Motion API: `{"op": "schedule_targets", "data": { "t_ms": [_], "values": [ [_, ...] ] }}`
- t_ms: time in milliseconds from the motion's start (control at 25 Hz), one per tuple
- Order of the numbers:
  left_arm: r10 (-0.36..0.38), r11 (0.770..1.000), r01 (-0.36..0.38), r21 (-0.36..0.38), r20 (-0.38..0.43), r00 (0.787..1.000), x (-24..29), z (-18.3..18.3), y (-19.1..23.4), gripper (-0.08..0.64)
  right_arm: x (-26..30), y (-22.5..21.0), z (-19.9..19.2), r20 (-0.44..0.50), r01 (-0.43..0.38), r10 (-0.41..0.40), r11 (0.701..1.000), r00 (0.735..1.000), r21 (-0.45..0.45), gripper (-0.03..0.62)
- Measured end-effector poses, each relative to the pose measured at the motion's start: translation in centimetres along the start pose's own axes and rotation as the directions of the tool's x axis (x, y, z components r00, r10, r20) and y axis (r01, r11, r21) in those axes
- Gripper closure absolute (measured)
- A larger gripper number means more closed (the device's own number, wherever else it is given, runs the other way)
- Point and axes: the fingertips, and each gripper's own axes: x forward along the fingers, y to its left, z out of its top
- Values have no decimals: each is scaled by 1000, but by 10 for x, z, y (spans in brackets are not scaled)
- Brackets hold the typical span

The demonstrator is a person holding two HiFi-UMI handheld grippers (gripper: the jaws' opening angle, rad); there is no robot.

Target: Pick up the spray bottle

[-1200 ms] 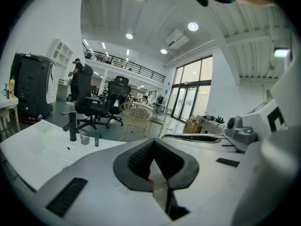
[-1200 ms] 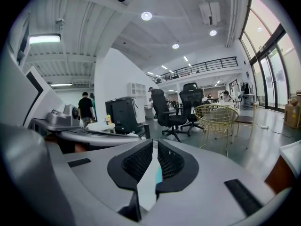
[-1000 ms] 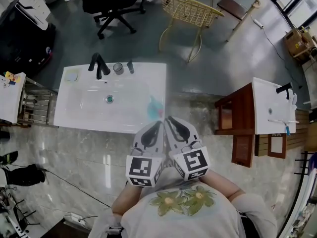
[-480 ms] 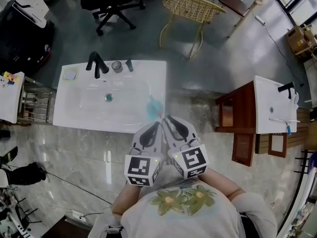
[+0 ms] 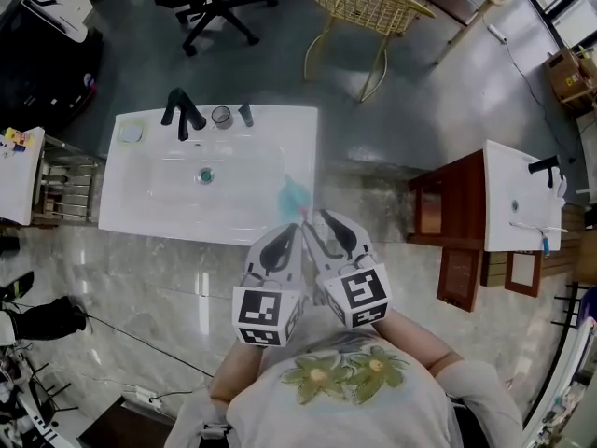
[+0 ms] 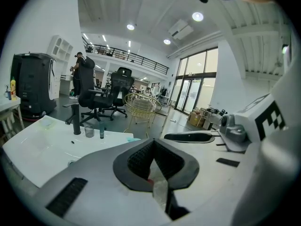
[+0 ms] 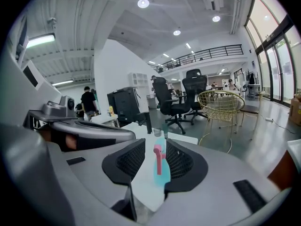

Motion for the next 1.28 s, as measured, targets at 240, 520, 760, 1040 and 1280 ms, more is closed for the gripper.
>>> {"op": "schedule_targets", "data": {
  "t_ms": [240,520,760,1040,1280],
  "values": [
    [16,1000,-16,-4,-27,1000,2,-5,8,551,9,0,-2,-33,-9,9,1000,999,-3,467],
    [25,1000,-25,-10,-41,999,5,-9,13,551,19,0,-8,-65,-16,16,1000,998,-5,462],
    [29,1000,-29,-9,-53,998,9,-9,16,551,24,-1,-15,-90,-28,27,1000,996,-2,462],
    [38,999,-38,3,-73,997,14,-13,22,551,33,-2,-18,-102,-37,37,999,994,-1,462],
    [43,999,-43,-4,-79,996,17,-10,26,551,39,-2,-19,-109,-44,44,999,993,1,462]
  ]
}}
